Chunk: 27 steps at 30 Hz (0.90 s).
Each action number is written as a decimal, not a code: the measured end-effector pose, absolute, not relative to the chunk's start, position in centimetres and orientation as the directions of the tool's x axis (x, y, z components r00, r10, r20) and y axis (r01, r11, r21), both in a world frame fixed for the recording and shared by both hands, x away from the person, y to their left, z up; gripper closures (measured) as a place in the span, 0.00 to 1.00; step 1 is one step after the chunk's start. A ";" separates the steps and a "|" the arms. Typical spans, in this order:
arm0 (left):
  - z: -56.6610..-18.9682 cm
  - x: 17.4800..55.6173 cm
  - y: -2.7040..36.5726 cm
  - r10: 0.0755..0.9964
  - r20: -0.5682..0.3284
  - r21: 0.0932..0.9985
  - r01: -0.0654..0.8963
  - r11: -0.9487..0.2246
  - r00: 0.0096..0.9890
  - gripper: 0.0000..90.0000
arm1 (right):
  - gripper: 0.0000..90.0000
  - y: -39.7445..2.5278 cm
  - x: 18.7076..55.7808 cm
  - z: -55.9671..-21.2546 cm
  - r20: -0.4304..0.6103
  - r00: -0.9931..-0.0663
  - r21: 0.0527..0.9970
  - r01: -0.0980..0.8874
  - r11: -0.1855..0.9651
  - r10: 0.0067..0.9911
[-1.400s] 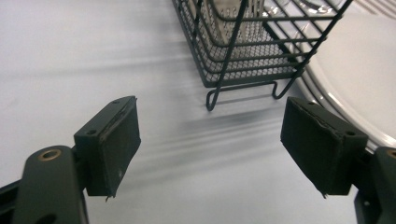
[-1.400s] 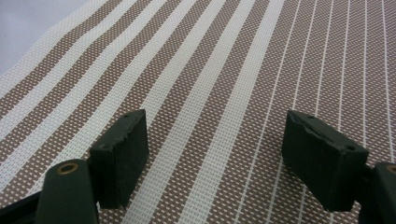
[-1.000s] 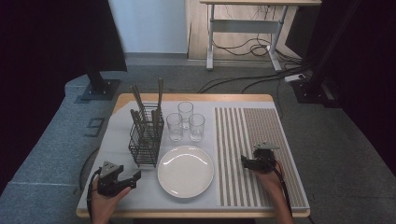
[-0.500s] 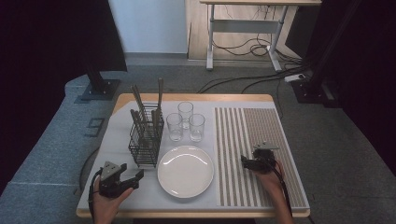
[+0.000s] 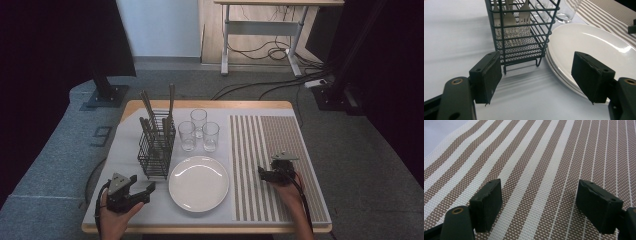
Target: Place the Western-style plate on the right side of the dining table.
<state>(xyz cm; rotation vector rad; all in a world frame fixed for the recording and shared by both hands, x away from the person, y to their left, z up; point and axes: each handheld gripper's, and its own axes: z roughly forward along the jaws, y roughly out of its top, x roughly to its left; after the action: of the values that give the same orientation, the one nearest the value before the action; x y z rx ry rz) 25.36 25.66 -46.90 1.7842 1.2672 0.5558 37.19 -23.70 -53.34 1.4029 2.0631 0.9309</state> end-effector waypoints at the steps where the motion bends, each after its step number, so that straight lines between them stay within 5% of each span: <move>1: -46.9 25.4 25.6 0.915 -0.115 0.836 0.534 -0.121 0.387 0.27 | 0.24 -23.7 37.2 -53.3 -0.009 -0.364 0.754 0.609 0.245 0.931; 27: -47.8 25.6 21.7 0.880 -0.080 0.823 0.529 -0.206 0.468 0.28 | 0.24 -23.8 37.2 -53.3 -0.001 -0.364 0.752 0.613 0.240 0.931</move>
<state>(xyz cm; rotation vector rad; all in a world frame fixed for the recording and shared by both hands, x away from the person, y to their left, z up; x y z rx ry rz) 25.57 21.69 -47.76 1.8755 1.1818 0.5264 37.25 -23.77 -53.35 1.4099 2.0658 0.9363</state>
